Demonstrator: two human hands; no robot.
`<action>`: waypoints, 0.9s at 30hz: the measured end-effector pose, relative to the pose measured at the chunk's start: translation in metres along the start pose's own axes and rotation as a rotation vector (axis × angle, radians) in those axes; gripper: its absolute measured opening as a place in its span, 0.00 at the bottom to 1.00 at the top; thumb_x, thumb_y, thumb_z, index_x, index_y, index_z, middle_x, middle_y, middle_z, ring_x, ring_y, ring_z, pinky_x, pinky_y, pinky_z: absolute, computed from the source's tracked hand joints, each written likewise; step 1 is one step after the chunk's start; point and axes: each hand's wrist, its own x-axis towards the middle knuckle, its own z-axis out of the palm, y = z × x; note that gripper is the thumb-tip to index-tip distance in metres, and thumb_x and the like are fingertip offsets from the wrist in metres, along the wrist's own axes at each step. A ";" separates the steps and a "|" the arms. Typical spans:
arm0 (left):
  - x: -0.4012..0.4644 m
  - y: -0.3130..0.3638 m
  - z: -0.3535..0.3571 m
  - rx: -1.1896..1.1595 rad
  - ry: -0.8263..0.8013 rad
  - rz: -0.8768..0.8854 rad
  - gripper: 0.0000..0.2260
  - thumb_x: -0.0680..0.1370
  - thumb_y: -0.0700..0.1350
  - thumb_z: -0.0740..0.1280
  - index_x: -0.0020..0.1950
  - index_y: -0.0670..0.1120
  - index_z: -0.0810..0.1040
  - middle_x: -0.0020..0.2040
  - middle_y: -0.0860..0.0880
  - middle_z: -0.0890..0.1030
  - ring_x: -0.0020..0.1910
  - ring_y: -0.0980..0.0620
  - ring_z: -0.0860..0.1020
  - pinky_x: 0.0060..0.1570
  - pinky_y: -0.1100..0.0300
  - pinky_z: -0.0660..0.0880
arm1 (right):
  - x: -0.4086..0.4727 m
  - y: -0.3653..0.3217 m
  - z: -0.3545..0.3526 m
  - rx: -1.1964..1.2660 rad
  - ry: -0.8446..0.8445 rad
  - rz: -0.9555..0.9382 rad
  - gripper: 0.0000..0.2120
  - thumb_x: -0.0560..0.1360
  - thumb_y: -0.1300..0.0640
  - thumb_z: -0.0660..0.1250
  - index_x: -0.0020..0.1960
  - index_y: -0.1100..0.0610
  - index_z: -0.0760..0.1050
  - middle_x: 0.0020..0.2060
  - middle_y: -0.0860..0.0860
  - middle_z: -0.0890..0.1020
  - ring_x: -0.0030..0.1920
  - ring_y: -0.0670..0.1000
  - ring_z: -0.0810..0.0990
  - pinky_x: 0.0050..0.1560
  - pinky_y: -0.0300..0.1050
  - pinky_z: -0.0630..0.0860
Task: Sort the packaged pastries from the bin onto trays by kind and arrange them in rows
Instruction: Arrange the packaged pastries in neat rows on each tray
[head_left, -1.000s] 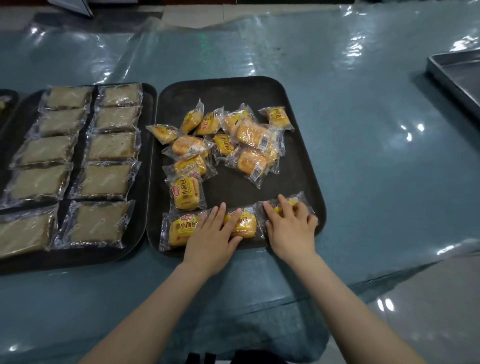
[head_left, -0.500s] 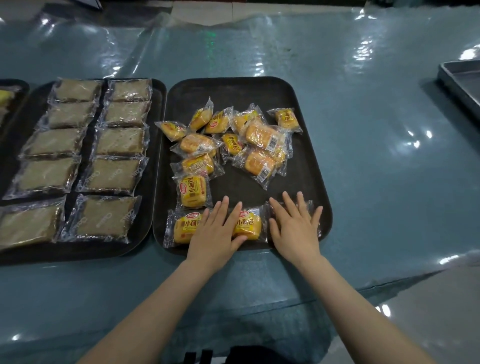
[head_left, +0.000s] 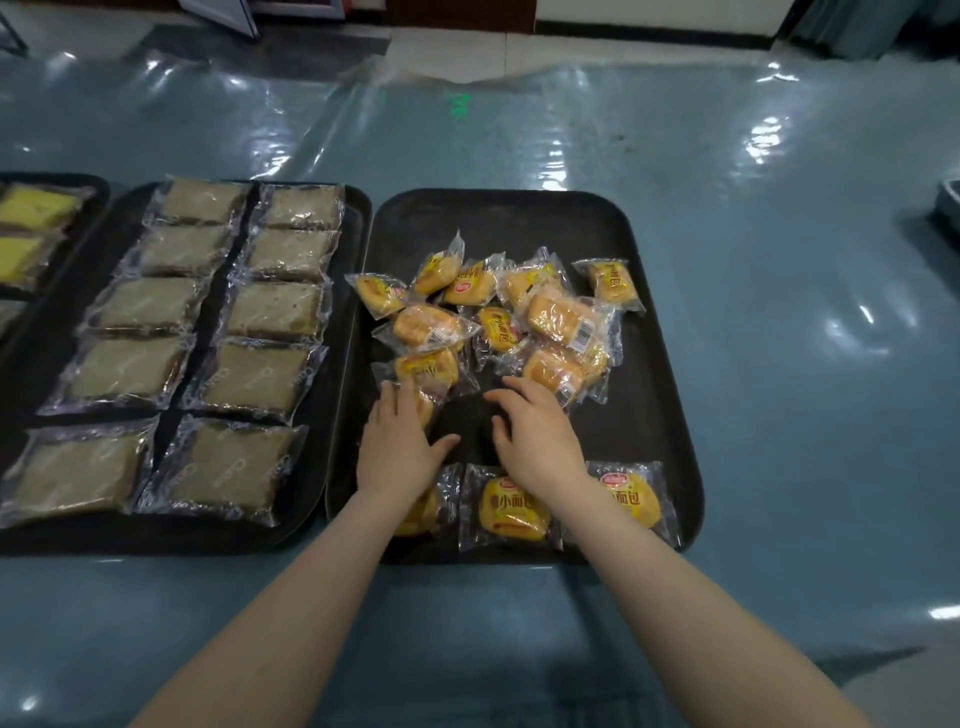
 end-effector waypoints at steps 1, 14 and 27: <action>0.006 -0.001 0.002 0.026 -0.009 0.017 0.42 0.72 0.54 0.70 0.77 0.50 0.47 0.78 0.44 0.50 0.75 0.44 0.54 0.72 0.47 0.56 | 0.007 0.001 0.000 0.001 -0.007 -0.012 0.17 0.78 0.57 0.62 0.66 0.55 0.74 0.68 0.53 0.72 0.69 0.53 0.65 0.70 0.47 0.61; 0.066 -0.016 -0.020 0.344 -0.227 0.418 0.35 0.80 0.50 0.59 0.75 0.56 0.36 0.77 0.50 0.41 0.76 0.48 0.44 0.72 0.50 0.48 | 0.084 0.047 -0.022 -0.146 -0.193 -0.157 0.24 0.77 0.63 0.62 0.73 0.55 0.67 0.75 0.54 0.64 0.75 0.55 0.58 0.74 0.46 0.50; 0.021 -0.029 -0.027 0.226 -0.141 0.604 0.21 0.81 0.49 0.55 0.75 0.55 0.58 0.77 0.53 0.52 0.76 0.52 0.51 0.71 0.57 0.44 | 0.083 0.008 0.007 -0.071 -0.121 -0.338 0.21 0.78 0.60 0.62 0.70 0.53 0.70 0.74 0.51 0.65 0.76 0.55 0.57 0.74 0.54 0.56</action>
